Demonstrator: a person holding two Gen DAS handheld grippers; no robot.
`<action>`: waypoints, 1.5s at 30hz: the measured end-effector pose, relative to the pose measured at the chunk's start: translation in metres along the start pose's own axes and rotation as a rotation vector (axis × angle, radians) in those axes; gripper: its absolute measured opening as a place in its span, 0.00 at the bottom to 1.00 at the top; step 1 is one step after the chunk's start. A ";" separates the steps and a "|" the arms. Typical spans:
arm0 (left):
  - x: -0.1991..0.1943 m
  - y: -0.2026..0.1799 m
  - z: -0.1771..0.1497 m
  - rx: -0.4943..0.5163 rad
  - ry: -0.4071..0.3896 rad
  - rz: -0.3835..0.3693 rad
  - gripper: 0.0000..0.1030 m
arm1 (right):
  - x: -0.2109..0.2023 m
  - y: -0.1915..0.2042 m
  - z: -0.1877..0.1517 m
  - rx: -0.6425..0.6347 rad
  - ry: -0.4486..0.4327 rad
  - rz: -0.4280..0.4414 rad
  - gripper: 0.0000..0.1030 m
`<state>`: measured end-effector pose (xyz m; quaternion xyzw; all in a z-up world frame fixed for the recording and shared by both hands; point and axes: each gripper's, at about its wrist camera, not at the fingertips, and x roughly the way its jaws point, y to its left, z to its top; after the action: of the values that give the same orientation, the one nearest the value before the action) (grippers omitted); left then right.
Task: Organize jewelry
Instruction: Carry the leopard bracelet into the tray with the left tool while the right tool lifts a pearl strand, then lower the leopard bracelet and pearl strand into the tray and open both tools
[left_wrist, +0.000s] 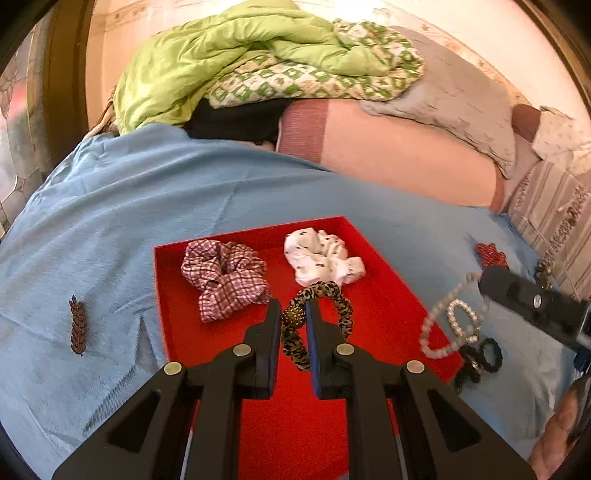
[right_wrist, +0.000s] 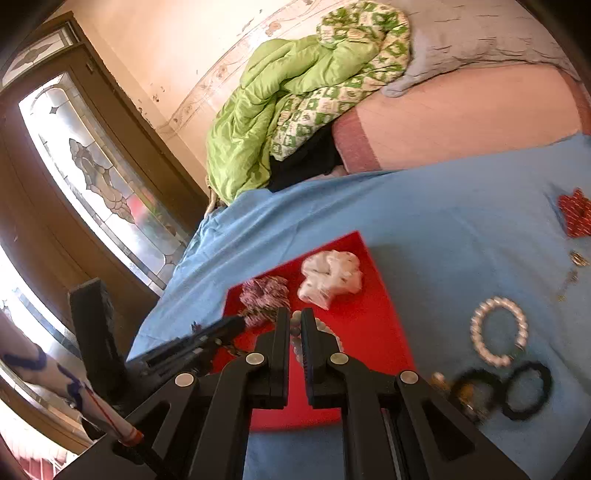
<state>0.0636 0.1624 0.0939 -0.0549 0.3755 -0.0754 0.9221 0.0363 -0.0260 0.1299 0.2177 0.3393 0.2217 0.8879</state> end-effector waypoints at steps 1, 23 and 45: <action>0.002 0.002 0.001 -0.007 0.001 0.002 0.12 | 0.005 0.003 0.004 -0.003 -0.001 0.002 0.07; 0.043 0.004 0.014 -0.036 0.070 0.035 0.12 | 0.087 -0.017 0.016 0.040 0.093 0.010 0.07; 0.051 0.003 0.011 -0.024 0.106 0.063 0.12 | 0.096 -0.034 0.009 0.060 0.125 -0.044 0.07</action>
<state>0.1077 0.1565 0.0668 -0.0497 0.4263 -0.0445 0.9021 0.1156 -0.0041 0.0695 0.2225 0.4051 0.2050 0.8628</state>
